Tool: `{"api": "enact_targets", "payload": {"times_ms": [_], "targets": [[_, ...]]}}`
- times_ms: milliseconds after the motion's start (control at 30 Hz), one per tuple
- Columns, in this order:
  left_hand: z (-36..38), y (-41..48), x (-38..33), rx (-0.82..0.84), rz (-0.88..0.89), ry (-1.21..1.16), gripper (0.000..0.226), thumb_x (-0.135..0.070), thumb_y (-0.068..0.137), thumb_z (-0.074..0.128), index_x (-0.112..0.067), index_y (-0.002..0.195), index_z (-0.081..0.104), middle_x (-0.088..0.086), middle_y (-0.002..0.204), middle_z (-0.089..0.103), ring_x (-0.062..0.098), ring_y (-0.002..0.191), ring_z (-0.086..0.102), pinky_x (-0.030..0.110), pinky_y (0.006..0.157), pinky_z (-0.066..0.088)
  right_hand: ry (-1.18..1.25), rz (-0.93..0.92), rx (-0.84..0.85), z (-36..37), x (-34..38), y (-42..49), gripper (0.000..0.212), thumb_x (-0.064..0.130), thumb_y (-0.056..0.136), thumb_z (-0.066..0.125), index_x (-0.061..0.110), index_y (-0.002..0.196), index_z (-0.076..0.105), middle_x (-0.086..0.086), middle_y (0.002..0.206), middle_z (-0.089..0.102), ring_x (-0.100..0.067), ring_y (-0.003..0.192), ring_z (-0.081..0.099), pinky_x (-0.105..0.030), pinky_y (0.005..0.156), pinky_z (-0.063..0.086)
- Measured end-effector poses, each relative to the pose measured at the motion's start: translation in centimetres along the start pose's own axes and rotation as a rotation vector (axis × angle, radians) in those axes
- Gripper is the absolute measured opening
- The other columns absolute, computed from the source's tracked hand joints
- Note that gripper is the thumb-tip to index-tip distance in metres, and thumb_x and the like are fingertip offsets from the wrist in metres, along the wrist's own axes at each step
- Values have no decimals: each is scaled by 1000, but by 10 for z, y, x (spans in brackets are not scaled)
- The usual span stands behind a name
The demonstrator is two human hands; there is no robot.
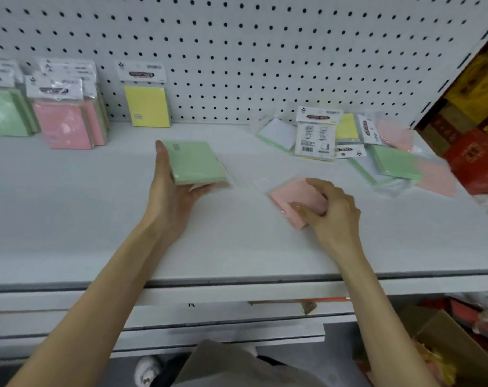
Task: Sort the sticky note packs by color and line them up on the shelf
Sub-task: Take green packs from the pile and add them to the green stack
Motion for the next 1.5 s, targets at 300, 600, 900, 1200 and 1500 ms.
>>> {"api": "enact_targets", "payload": {"times_ms": [300,600,900,1200,1500], "targets": [[-97,2,-58,-115,102,275,25,0,88,58,-18,106,59,3,101,69,16,88,69,27,72,58,240,-72,104,61,77,-7,49,31,69,70,36,115,55,9,107,61,-20,107,54,-43,94,44],[-197,14,-143,-37,213,810,39,-2,68,80,-21,88,52,15,96,65,30,83,64,47,65,57,331,-51,90,127,157,-31,34,5,73,76,24,98,64,3,84,65,10,69,54,-2,62,39],[-282,21,-201,7,176,798,25,-4,78,72,1,89,50,14,83,64,29,73,63,42,62,59,-179,44,329,181,205,-63,72,48,71,74,23,133,48,2,134,46,-18,127,41,-33,104,33],[-336,23,-230,8,205,647,17,-5,82,67,-12,76,53,14,82,65,19,67,63,25,60,56,-202,181,199,185,227,-81,78,41,55,87,19,117,45,2,107,48,-21,104,48,-35,91,41],[-379,28,-251,-90,198,485,22,-3,81,68,-18,93,58,12,99,64,25,80,62,22,63,57,919,215,103,242,299,-51,13,2,83,64,13,92,65,-5,90,67,-19,83,64,-26,68,52]]}}
Point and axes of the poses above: each hand's wrist, its own y-axis towards the middle knuckle, its own z-axis out of the palm, x = y × z, the point moved 10 cm from there along y, towards the middle knuckle
